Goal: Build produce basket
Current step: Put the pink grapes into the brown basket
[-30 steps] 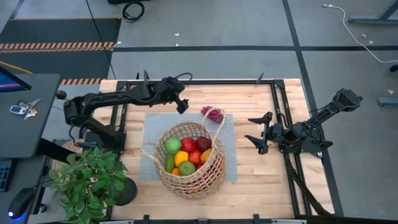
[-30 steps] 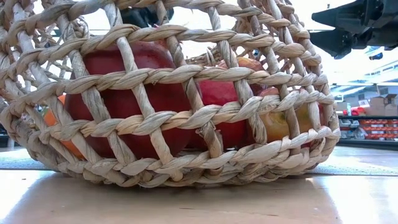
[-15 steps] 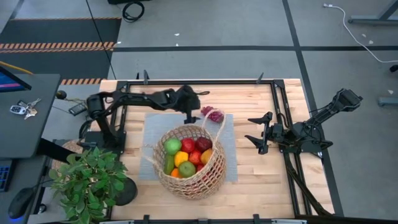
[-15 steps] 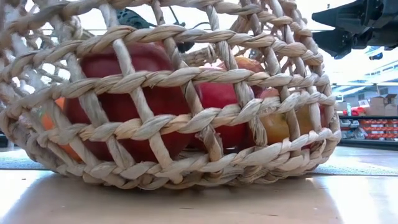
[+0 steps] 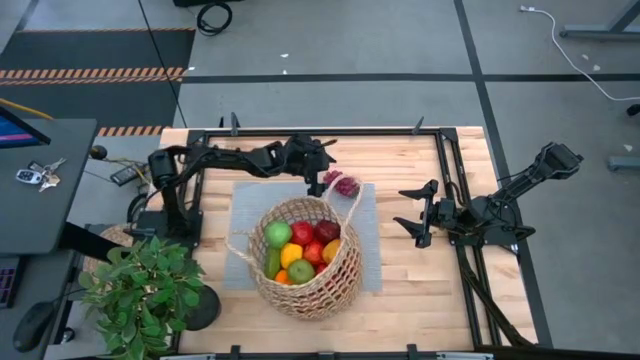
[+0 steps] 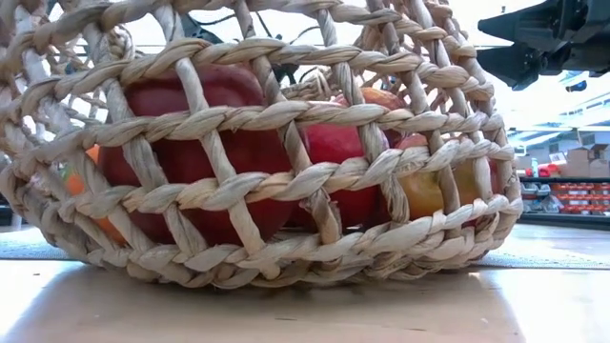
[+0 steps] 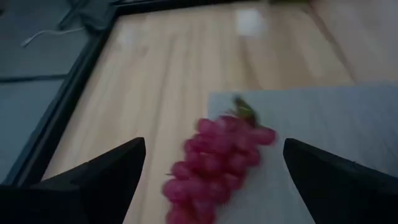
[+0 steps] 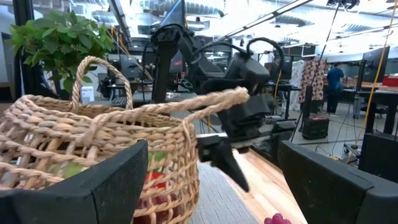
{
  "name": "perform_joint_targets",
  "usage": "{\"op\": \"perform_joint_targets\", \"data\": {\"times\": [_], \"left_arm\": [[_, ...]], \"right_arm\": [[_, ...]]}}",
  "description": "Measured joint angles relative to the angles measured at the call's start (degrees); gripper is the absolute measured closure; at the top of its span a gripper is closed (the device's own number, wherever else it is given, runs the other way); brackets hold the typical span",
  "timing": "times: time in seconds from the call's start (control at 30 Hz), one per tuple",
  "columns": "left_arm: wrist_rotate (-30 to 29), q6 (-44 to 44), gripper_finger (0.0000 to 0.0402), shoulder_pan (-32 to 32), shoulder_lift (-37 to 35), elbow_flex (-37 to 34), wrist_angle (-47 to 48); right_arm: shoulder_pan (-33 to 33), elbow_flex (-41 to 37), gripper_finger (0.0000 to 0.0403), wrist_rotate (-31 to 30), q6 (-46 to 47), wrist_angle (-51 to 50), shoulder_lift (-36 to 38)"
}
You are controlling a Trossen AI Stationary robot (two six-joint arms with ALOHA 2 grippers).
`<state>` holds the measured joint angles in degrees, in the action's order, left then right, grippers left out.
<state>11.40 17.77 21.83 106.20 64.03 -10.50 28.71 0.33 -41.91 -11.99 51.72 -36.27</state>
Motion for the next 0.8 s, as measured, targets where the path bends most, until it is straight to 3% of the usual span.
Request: {"op": "perform_joint_targets", "data": {"times": [0.13, 0.4, 0.63, 0.8], "left_arm": [[0.89, -3.25, 0.0012, 1.93, 4.09, 3.67, 0.64], [8.17, -0.63, 0.0012, -0.29, 11.00, 16.75, 14.06], [7.42, 2.21, 0.0012, -0.79, 12.14, 18.16, 17.77], [3.09, 4.91, 0.0012, -1.91, 12.14, 18.14, 22.68]], "right_arm": [[0.00, -0.02, 0.0041, 0.00, 0.00, 0.00, 0.02], [0.00, 0.00, 0.0041, 0.00, 0.00, 0.01, 0.01], [0.00, 0.01, 0.0041, 0.00, 0.02, 0.04, 0.02], [0.00, 0.00, 0.0041, 0.00, 0.02, 0.00, 0.00]]}}
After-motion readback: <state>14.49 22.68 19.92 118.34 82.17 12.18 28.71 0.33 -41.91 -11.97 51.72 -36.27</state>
